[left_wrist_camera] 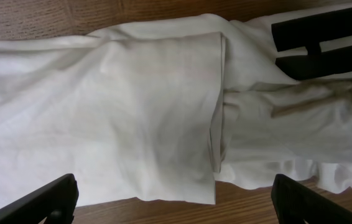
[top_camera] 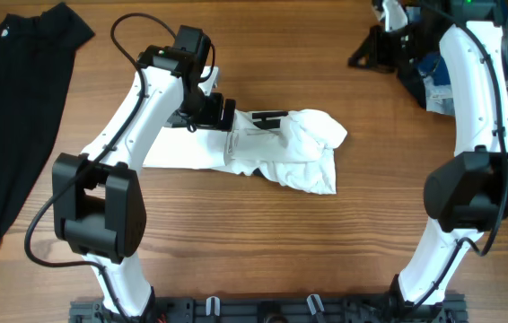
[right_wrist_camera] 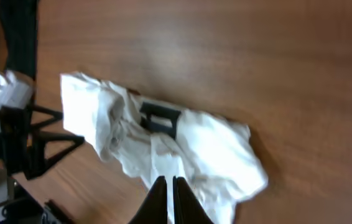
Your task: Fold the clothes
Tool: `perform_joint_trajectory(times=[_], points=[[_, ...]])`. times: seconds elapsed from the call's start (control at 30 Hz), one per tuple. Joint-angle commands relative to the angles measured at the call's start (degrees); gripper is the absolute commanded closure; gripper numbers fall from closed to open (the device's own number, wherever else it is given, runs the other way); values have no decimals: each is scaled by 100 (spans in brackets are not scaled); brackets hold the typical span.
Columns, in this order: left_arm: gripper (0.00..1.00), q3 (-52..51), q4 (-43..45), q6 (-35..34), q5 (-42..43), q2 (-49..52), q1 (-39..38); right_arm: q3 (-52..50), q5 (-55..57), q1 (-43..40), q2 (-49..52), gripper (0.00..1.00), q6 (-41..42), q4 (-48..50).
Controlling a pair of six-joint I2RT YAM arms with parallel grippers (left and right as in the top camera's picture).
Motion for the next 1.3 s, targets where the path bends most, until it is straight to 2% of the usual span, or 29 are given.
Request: perform_joint_trajectory(times=[0.0,0.03,0.07,0.23,0.33,0.47,0.63,0.77,0.87,0.93,0.97,1.07,1.17,1.27], points=[[0,-15,138,-531,-168,15,306,-468,319,35,-20,73,15,-321],[0,22,216,-693,-164,-35,522,-754,317,35,-20,53,22,-321],[0,55,247,-754,-164,-79,695,-1003,317,39,-20,45,70,-284],[0,68,415,-815,-170,-157,1502,-2015,319,127,-20,34,302,116],[0,68,413,-815,-168,-157,1875,-2461,328,221,-20,19,326,369],[0,68,413,-813,-179,-157,2072,-2898,935,380,-20,16,793,597],[0,68,407,-815,-798,-138,2092,-3654,990,785,-20,16,992,1231],[0,68,407,-813,-817,-138,2092,-4028,1366,992,-20,17,1399,1803],[0,68,407,-813,-817,-138,2092,-4133,1478,1108,-20,20,1504,2173],[0,68,407,-813,-817,-138,2092,-4135,1482,1193,-20,27,1515,2404],[0,68,407,-813,-815,-138,2092,-4135,1482,1244,-20,41,1517,2494],[0,68,407,-813,-844,-138,2092,-4135,1624,1300,-20,96,1628,2583],[0,68,393,-811,-1021,-138,2092,-4133,2116,1211,-26,96,1860,2551],[0,68,358,-811,-1099,-138,2098,-4133,2138,817,-129,96,1827,2522]])
